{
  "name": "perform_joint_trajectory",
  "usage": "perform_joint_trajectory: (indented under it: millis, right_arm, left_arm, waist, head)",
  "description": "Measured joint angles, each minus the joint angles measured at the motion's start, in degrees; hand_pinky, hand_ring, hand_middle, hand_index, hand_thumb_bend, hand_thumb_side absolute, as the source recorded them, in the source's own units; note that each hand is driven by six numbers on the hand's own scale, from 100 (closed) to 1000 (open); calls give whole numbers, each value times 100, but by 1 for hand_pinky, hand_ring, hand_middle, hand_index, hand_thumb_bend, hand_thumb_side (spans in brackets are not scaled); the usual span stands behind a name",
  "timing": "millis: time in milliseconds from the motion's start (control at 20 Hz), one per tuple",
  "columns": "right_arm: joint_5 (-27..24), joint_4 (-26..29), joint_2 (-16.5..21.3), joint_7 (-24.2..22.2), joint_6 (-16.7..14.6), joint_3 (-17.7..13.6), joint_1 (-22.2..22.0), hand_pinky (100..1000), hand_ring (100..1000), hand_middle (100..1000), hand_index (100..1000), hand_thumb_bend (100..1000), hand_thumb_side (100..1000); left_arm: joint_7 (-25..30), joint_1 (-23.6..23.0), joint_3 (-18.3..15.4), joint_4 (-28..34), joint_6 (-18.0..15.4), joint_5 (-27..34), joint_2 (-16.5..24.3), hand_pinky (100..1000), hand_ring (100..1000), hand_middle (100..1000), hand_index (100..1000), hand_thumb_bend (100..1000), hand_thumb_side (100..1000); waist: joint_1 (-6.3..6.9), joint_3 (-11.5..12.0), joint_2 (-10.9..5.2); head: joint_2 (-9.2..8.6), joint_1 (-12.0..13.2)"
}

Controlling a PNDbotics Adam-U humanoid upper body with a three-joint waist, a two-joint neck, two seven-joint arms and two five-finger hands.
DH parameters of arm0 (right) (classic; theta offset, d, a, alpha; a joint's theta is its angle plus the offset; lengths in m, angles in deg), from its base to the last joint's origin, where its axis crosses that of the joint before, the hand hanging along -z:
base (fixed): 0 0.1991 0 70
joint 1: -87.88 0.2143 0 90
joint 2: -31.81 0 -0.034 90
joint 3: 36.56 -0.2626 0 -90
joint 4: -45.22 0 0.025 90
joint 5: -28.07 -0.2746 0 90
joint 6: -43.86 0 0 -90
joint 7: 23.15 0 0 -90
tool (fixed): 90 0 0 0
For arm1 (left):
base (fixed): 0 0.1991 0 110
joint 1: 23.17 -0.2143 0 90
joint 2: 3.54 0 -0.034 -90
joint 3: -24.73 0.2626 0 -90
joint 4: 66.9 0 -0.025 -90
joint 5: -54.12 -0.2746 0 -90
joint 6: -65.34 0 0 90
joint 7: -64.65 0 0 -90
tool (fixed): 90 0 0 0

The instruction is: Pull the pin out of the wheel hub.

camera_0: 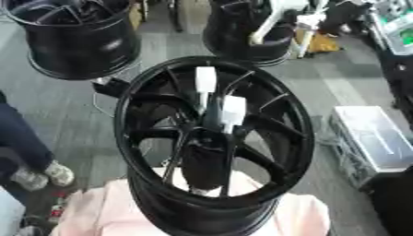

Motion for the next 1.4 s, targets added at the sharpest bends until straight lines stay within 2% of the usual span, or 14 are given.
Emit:
perform_joint_trajectory:
  millis: [50,100,150,200,250,350,400,450,500,550,700,950,1150,1400]
  right_arm:
    - [-71,28,85,207,94,-175,-323,437,379,383,464,277,266]
    - [-121,46,140,387,171,-327,-632,443,390,396,475,265,157]
    - [-164,56,173,586,246,-494,-978,447,394,397,479,289,267]
    - [-200,62,180,778,310,-659,-1316,447,394,397,479,289,267]
    - [-217,62,175,954,366,-801,-1609,486,444,448,529,308,270]
    - [-222,11,62,1425,537,-1156,-2268,630,633,701,765,354,324]
    - [-191,-64,-47,1672,650,-1315,-2578,630,633,701,765,354,324]
    - [-137,-151,-168,1892,758,-1441,-2834,717,746,826,868,390,377]
    - [-55,-257,-315,2115,883,-1554,-3073,717,746,826,868,390,377]
    - [26,-353,-455,2296,987,-1631,-3243,739,771,857,905,397,403]
    - [151,-502,-867,2790,1192,-1797,-3540,738,767,855,903,400,412]
    - [123,-251,-1421,3397,1313,-1855,-3602,718,751,838,889,390,416]
    - [120,224,-1793,3404,1368,-1764,-3607,695,725,810,870,371,393]
    - [-15,888,-2254,3107,1343,-1534,-3711,670,681,767,853,353,385]
  left_arm:
    - [-9,0,-2,0,5,-1,0,692,615,593,659,100,859]
    - [-14,0,-4,0,6,-2,1,692,615,593,659,100,859]
    - [-22,1,-9,1,7,-2,1,692,615,593,659,100,859]
    - [-30,2,-17,2,6,-2,1,692,615,593,659,100,859]
    - [-36,3,-23,2,6,-2,1,692,615,593,659,100,860]
    - [-51,4,-37,4,12,-2,1,692,615,593,658,100,861]
    - [-58,4,-40,4,9,-2,1,692,615,593,658,100,861]
    - [-63,4,-42,4,8,-2,1,692,615,592,658,100,860]
    - [-68,4,-51,4,7,-2,1,692,615,592,658,100,860]
    - [-77,4,-62,5,6,-3,1,692,615,592,658,100,861]
    - [-84,4,-71,9,6,-3,1,692,615,592,658,100,861]
    - [-85,4,-72,12,7,-3,-1,692,616,593,659,100,862]
    - [-85,3,-72,13,6,-2,-2,692,616,593,658,100,862]
    - [-84,4,-70,15,4,7,-5,692,616,593,658,100,862]
  waist:
    - [-3,-21,0]
    - [-3,-40,0]
    - [3,-61,1]
    - [7,-74,4]
    - [15,-86,6]
    - [20,-123,12]
    - [22,-142,17]
    - [26,-158,21]
    - [38,-166,29]
    - [50,-179,35]
    - [66,-210,36]
    - [93,-223,36]
    - [109,-225,37]
    - [131,-250,52]
  head:
    - [0,7]
    - [0,17]
    - [0,27]
    - [0,34]
    - [0,43]
    - [0,55]
    - [0,64]
    - [0,77]
    - [0,90]
    - [0,101]
    - [0,106]
    - [0,104]
    - [0,103]
    - [0,103]
